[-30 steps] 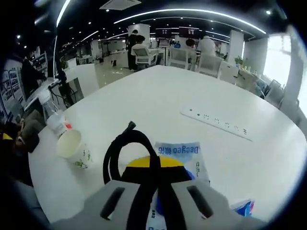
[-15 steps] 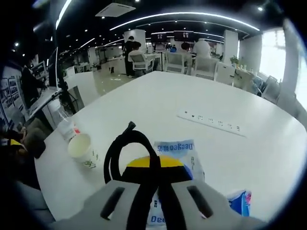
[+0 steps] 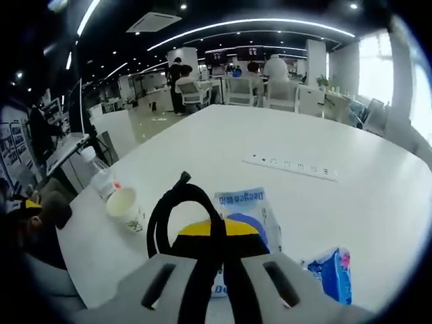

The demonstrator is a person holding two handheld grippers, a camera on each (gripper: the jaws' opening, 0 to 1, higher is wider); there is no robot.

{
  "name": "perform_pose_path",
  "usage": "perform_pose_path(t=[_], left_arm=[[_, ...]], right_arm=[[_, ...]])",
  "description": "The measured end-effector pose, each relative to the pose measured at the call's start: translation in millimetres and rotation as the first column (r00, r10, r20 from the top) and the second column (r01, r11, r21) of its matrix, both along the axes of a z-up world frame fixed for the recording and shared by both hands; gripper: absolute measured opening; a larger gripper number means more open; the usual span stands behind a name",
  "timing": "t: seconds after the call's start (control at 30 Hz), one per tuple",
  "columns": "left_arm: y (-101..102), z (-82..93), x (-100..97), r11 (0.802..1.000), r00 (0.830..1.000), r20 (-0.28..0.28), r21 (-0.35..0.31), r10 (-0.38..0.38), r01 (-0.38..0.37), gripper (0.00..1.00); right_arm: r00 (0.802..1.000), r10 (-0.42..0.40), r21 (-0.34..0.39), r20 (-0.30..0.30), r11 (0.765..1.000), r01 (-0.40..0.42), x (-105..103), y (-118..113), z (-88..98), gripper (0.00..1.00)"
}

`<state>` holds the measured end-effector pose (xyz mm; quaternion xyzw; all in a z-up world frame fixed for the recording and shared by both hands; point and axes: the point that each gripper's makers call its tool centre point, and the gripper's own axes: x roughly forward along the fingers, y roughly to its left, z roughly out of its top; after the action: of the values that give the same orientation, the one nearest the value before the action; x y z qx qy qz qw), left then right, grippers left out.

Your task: Arrange the tabletop items into an orderly group along one side of the table until the central work area is clear of visible clutter.

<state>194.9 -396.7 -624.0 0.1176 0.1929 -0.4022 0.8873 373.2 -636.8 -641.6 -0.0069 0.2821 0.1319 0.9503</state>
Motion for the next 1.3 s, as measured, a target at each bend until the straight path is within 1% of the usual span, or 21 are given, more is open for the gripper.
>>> perform_pose_path(t=[0.33,0.9,1.13,1.3], left_arm=[[-1,-0.6,-0.4,1.0,1.0,-0.007,-0.011,-0.005,0.005,1.0],[0,-2.5,-0.6,1.0,1.0,-0.011,-0.017,-0.009,0.008,1.0],[0,-2.6,-1.1,1.0,1.0,-0.015,-0.022,-0.012,0.012,0.99],[0,-2.6,-1.2,1.0,1.0,-0.018,-0.026,-0.012,0.012,0.99]], right_arm=[[1.0,-0.019,0.036,0.0,0.999,0.019,-19,-10,2.2,0.01],[0.998,-0.06,0.076,-0.015,0.995,0.061,-54,-25,-3.1,0.02],[0.996,-0.087,0.088,-0.022,0.992,0.089,-66,-34,-5.4,0.02],[0.993,-0.11,0.087,-0.033,0.99,0.112,-75,-46,-10.9,0.02]])
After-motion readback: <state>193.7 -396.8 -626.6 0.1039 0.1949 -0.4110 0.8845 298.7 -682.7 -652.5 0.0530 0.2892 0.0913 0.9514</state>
